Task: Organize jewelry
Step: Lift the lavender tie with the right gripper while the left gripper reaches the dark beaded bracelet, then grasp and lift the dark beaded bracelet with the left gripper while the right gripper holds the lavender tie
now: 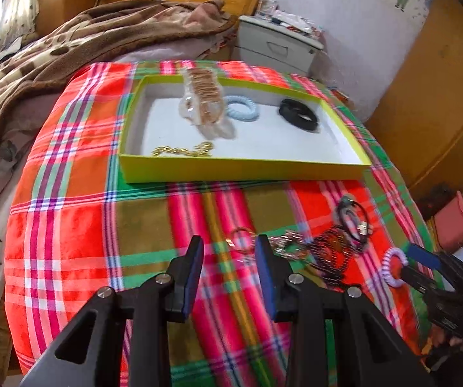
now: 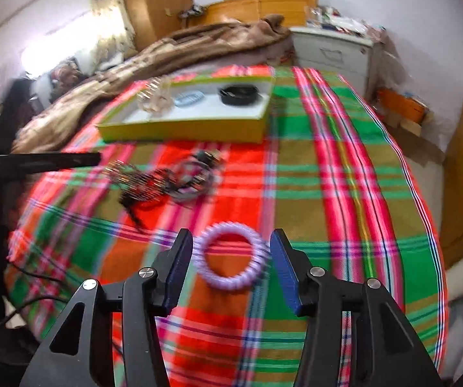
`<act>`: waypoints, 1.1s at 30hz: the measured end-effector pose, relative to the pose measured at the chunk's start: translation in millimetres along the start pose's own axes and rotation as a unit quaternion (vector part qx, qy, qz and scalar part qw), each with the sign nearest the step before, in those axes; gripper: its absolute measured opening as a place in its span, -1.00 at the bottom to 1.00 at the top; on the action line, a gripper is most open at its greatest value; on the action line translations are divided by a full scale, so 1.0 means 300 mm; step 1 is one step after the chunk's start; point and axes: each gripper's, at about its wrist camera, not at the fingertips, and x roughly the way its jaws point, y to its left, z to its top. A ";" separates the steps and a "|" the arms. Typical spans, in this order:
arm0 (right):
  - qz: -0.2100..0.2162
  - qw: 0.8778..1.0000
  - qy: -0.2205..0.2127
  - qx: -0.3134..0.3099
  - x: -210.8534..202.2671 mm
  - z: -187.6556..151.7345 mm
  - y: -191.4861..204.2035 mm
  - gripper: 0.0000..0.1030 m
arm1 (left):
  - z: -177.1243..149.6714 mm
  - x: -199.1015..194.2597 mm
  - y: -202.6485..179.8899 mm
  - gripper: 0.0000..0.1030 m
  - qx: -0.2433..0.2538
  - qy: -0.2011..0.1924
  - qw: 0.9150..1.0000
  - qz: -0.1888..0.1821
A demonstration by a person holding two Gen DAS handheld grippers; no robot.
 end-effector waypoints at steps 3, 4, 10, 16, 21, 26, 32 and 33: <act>-0.021 1.000 0.009 0.009 0.018 0.003 -0.014 -0.01 | -0.010 -0.013 -0.051 -0.33 0.017 0.001 1.000 -0.010; -0.028 1.000 0.012 0.004 0.022 0.005 -0.009 -0.01 | -0.017 -0.014 -0.076 -0.33 0.027 0.005 1.000 -0.015; -0.041 0.999 0.001 -0.008 0.027 0.001 -0.004 -0.65 | -0.054 0.000 -0.197 -0.31 0.067 0.023 0.997 -0.043; -0.039 0.999 -0.005 -0.023 0.028 -0.009 0.018 -0.79 | -0.074 0.030 -0.266 -0.20 0.085 0.041 0.995 -0.037; -0.028 0.999 -0.011 -0.015 0.022 -0.015 0.010 -0.79 | -0.070 0.054 -0.282 -0.20 0.075 0.041 0.996 -0.013; -0.024 1.000 -0.014 -0.013 0.021 -0.017 0.006 -0.79 | -0.074 0.094 -0.299 -0.20 0.073 0.055 0.996 0.006; -0.020 1.000 -0.019 -0.011 0.019 -0.019 0.000 -0.80 | -0.059 0.111 -0.311 -0.20 0.065 0.041 0.997 0.024; -0.019 1.000 -0.019 -0.010 0.018 -0.020 -0.002 -0.79 | -0.061 0.112 -0.318 -0.22 0.072 0.040 0.996 0.029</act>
